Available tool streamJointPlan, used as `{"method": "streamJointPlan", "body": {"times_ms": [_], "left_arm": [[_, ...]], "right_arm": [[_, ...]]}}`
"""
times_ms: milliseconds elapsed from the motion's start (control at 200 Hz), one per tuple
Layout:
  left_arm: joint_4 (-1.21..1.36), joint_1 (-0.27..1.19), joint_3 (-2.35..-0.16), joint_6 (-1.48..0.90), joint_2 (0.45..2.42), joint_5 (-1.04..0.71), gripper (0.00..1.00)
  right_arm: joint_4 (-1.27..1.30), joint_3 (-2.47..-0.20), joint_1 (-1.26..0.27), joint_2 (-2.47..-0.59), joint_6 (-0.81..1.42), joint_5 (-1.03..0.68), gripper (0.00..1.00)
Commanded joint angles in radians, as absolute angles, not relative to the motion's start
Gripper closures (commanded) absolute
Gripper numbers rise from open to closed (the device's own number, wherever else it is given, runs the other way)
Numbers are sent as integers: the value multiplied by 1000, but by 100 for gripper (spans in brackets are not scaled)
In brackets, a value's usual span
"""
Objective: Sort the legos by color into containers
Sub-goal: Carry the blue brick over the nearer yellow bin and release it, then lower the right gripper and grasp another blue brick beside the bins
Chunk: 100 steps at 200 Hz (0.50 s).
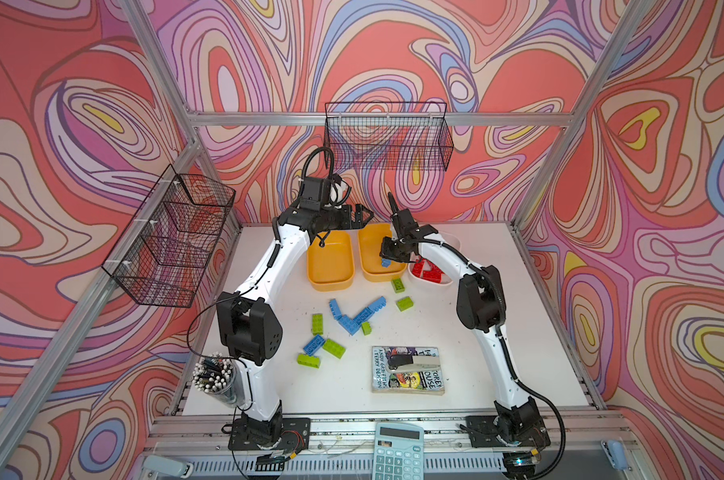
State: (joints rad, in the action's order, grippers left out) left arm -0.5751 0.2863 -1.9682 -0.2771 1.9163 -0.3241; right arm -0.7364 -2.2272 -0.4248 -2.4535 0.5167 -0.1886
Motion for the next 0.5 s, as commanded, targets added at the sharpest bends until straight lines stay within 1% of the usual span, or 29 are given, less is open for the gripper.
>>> {"method": "streamJointPlan", "body": {"times_ms": [0, 45, 100, 295, 496], "left_arm": [[-641, 253, -1947, -239, 1883, -325, 0], [-615, 243, -1906, -264, 1858, -336, 0], [-603, 238, -1862, -273, 1828, -343, 0], [-592, 235, -1741, -268, 1700, -322, 0], [-628, 234, -1720, -252, 1598, -287, 0]], "right_arm": [[-704, -2249, -420, -2455, 517, -198, 47], [-698, -2241, -420, -2447, 518, -201, 40], [-690, -2226, -421, -2432, 520, -205, 34], [-666, -2121, -430, -2350, 533, -229, 30], [-660, -1947, -501, -2225, 521, -220, 27]]}}
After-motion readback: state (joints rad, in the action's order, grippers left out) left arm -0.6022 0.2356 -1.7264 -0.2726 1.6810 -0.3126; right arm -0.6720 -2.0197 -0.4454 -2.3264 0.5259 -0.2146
